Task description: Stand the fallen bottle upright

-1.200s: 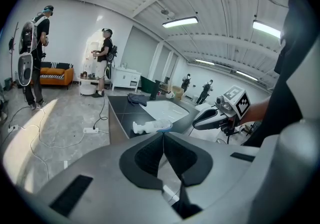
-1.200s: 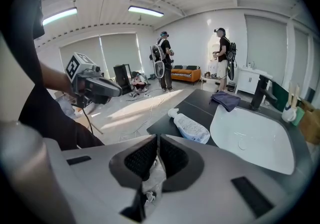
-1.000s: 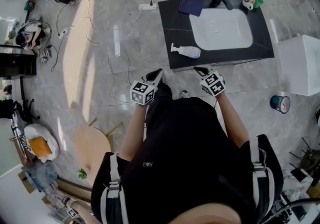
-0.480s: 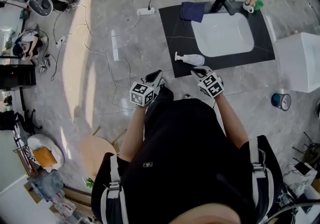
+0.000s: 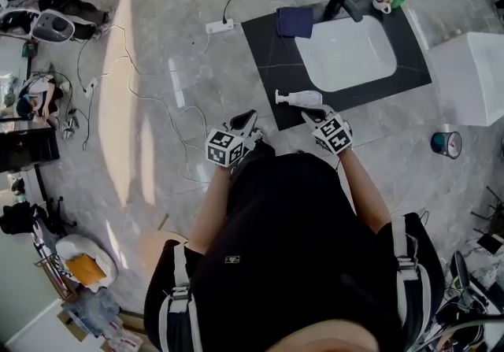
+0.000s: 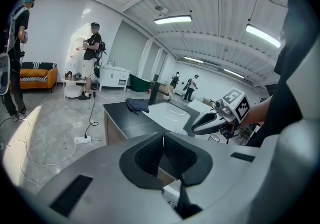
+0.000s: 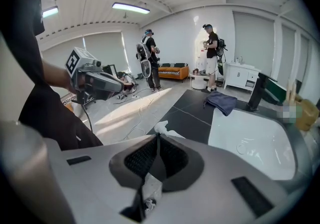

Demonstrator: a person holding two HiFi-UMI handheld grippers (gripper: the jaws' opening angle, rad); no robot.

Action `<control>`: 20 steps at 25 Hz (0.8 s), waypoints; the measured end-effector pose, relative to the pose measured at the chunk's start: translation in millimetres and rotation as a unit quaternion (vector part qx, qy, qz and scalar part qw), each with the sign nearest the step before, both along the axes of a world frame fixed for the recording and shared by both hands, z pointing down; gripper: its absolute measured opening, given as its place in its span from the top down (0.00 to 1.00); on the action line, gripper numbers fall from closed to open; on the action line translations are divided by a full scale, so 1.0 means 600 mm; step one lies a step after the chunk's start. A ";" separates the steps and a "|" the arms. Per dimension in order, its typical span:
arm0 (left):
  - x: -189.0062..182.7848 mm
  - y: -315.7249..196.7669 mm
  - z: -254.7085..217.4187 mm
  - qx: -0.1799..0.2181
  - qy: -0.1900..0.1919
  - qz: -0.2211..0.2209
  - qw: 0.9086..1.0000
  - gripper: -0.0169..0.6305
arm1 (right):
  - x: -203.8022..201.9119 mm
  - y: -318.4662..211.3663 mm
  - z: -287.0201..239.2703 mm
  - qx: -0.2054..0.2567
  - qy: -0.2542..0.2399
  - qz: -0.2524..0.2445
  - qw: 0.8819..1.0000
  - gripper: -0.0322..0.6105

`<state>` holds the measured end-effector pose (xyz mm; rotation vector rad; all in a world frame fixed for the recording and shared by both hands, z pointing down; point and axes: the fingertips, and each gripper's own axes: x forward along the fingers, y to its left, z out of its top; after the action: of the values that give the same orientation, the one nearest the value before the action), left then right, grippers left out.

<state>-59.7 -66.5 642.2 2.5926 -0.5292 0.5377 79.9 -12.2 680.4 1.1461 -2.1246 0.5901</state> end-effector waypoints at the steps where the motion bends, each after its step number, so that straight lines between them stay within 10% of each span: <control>1: 0.000 -0.004 0.000 0.000 0.000 0.004 1.000 0.95 | -0.001 -0.002 -0.001 -0.002 0.001 0.003 1.000 0.84; 20: -0.021 -0.080 0.016 0.005 -0.005 0.055 0.998 0.95 | -0.037 -0.050 0.035 -0.004 0.007 0.039 0.999 0.83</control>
<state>-72.3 -114.5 651.7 2.6417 -0.3963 0.5863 57.7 -41.9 701.2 1.2298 -2.0725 0.6228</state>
